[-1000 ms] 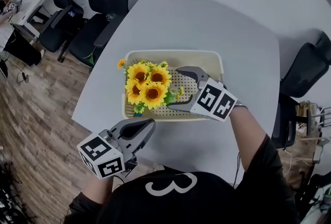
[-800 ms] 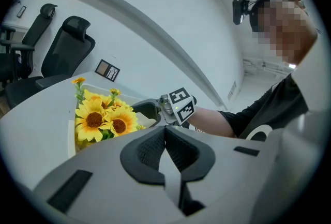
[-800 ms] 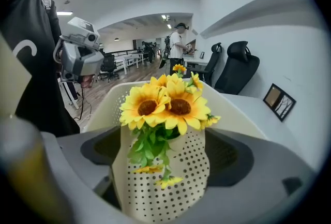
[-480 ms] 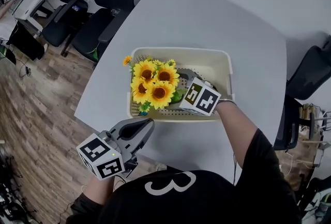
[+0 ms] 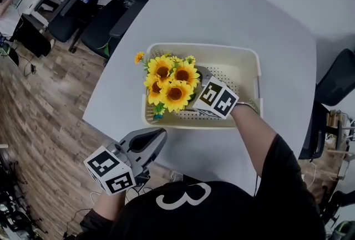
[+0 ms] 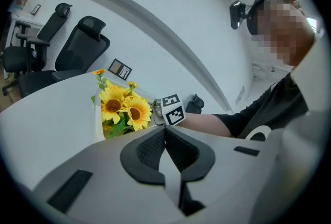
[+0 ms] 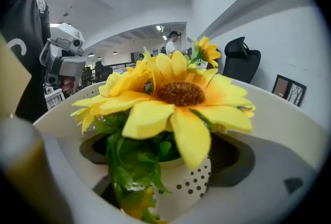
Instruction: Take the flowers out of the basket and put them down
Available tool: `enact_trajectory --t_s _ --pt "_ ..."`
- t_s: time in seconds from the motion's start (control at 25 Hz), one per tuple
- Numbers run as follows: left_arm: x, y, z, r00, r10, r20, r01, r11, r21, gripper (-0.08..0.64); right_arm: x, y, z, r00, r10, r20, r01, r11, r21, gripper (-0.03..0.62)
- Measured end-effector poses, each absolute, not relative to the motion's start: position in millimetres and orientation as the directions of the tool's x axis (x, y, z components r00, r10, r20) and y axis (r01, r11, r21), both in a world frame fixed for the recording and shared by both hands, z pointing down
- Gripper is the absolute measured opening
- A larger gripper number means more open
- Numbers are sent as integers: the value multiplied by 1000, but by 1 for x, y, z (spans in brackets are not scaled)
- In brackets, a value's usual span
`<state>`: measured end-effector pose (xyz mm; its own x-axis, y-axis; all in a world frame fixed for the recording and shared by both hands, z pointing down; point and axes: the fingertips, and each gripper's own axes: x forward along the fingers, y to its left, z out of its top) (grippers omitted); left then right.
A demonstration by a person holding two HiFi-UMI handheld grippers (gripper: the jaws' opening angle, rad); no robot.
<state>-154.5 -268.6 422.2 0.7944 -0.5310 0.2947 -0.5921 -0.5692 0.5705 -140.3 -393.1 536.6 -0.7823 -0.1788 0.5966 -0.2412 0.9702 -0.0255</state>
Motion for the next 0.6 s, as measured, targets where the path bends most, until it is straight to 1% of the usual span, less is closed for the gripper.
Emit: enact_trajectory --t_s 0.12,0.28,0.4,0.44,0.52,0.6 --pt "-157 -265 424 789 -540 293 -597 -562 572 12 -144 -394 531 -806 -201 557 -251 968 -14 502" --pt "-159 -264 427 786 -544 293 -598 -554 579 12 -153 -394 527 -833 -172 526 -221 975 -31 500" --pt "-158 -264 429 786 -545 292 -598 -550 583 12 -158 -394 519 -864 -163 477 -207 977 -41 495" --pt "-158 -264 429 787 -545 291 -597 -550 585 12 -159 -394 517 -873 -163 459 -202 979 -36 471" --pt "-157 -264 429 787 -545 289 -596 -550 585 12 -160 -392 514 -883 -165 439 -191 981 -16 382" --pt "-158 -262 428 785 -547 291 -599 -548 584 12 -160 -391 513 -884 -168 436 -189 982 -4 359"
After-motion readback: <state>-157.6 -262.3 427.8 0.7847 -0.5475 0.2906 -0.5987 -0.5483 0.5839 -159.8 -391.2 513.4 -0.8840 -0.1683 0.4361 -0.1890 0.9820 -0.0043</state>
